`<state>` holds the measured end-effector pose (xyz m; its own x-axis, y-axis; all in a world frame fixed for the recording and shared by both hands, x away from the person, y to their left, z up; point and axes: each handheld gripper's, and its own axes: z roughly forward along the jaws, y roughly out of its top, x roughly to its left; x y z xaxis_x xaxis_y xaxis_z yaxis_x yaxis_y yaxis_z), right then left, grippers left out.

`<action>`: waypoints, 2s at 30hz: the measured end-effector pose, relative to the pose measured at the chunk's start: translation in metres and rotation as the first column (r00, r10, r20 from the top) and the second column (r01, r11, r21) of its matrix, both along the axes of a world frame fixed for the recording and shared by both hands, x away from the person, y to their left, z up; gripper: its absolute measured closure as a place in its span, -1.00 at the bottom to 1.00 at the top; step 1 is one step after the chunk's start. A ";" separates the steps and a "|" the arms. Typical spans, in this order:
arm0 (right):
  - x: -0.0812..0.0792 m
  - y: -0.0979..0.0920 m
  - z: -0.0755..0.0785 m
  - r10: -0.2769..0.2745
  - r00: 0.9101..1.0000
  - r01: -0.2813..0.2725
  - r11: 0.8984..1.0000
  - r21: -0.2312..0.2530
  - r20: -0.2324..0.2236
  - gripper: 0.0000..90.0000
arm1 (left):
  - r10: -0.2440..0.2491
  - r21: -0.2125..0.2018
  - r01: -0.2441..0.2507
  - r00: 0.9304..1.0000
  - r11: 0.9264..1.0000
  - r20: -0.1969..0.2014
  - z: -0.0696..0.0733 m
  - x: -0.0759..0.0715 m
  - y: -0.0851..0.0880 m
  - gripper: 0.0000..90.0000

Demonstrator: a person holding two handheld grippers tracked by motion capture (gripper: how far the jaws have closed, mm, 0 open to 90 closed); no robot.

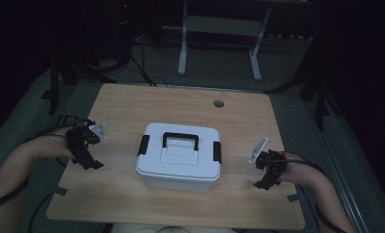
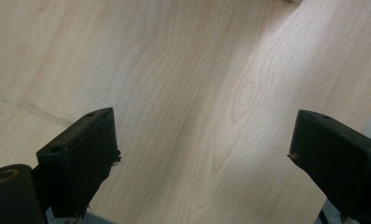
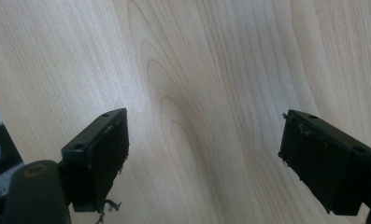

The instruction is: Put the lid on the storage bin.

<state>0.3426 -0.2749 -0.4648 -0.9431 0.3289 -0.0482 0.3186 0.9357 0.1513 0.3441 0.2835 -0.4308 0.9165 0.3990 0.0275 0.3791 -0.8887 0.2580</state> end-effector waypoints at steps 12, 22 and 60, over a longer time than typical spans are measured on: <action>-0.003 -0.005 -0.010 -0.010 1.000 0.010 1.000 0.000 0.010 -0.66 | 0.028 -0.062 -0.030 0.999 0.998 -0.020 -0.034 -0.009 0.015 -0.83; -0.006 -0.018 -0.021 -0.075 0.992 0.064 0.992 0.109 0.100 -0.66 | 0.084 -0.181 -0.083 0.996 0.980 0.000 -0.057 -0.021 0.035 -0.83; -0.019 -0.067 -0.064 -0.676 0.668 0.430 0.692 0.579 0.311 -0.74 | 0.407 -0.312 -0.350 0.902 0.884 0.143 -0.110 -0.038 0.071 -0.83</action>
